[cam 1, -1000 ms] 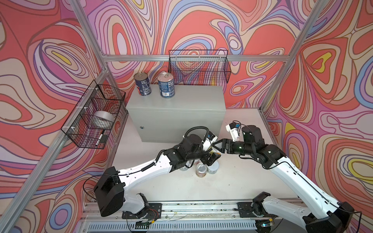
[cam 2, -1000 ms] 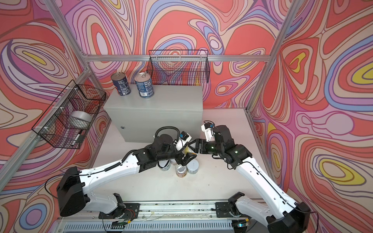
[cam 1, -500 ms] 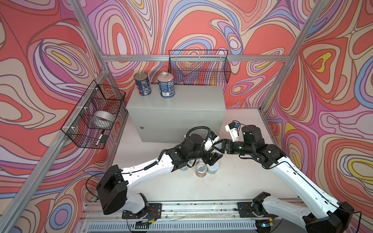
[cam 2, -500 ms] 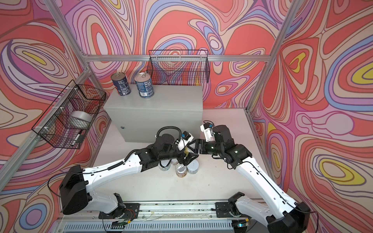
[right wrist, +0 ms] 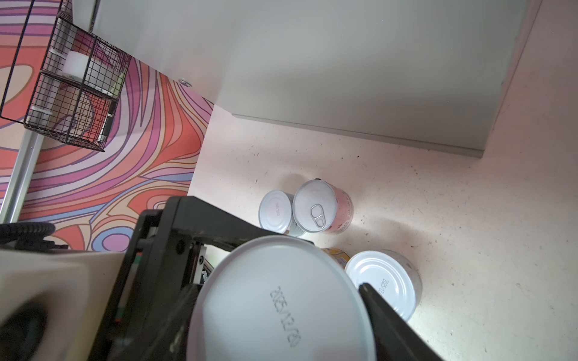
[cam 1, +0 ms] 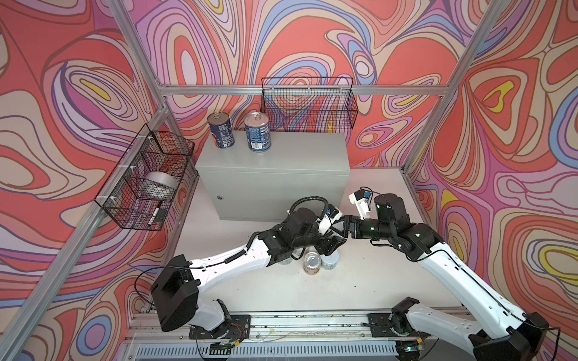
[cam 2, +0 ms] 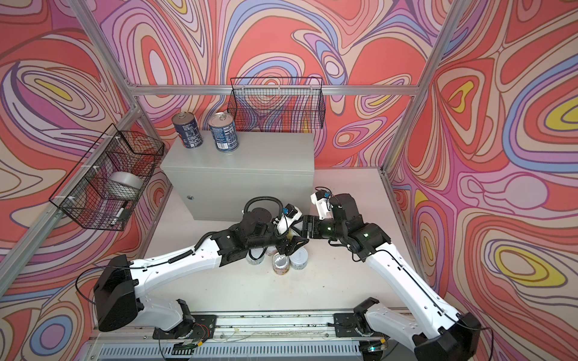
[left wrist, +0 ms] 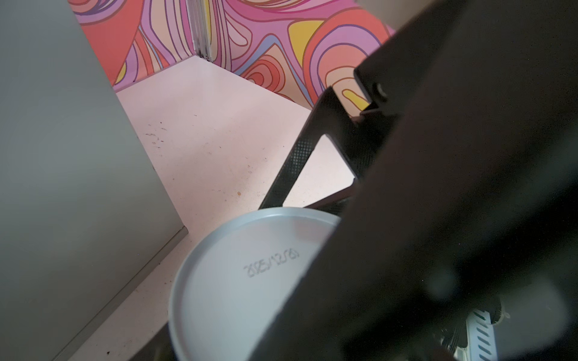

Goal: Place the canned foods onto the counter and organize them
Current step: 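Close the left gripper on the yellow can held by the right gripper, then open the right gripper and draw it back while the left gripper lifts the can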

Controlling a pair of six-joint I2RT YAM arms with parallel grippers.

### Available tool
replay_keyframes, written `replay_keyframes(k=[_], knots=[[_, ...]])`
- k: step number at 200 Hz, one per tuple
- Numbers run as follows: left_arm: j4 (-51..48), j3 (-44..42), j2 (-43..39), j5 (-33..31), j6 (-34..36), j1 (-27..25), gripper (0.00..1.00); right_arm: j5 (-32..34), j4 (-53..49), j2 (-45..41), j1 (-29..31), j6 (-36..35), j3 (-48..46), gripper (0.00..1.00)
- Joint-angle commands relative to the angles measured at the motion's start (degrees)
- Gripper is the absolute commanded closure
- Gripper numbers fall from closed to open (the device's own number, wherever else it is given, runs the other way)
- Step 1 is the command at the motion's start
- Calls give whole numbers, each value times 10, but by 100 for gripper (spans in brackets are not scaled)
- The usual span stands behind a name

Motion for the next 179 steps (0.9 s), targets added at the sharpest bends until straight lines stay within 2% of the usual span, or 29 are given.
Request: replay_keyframes(k=[1, 50, 126, 179], knots=[[36, -11, -24, -43, 1, 5, 33, -14, 10, -13, 6, -10, 20, 25], [35, -24, -56, -62, 3, 5, 33, 5, 13, -27, 5, -15, 9, 15], [27, -39, -84, -88, -2, 5, 34, 43, 1, -43, 5, -27, 1, 13], [-8, -46, -130, -134, 0, 7, 34, 77, 52, -77, 5, -11, -48, 13]])
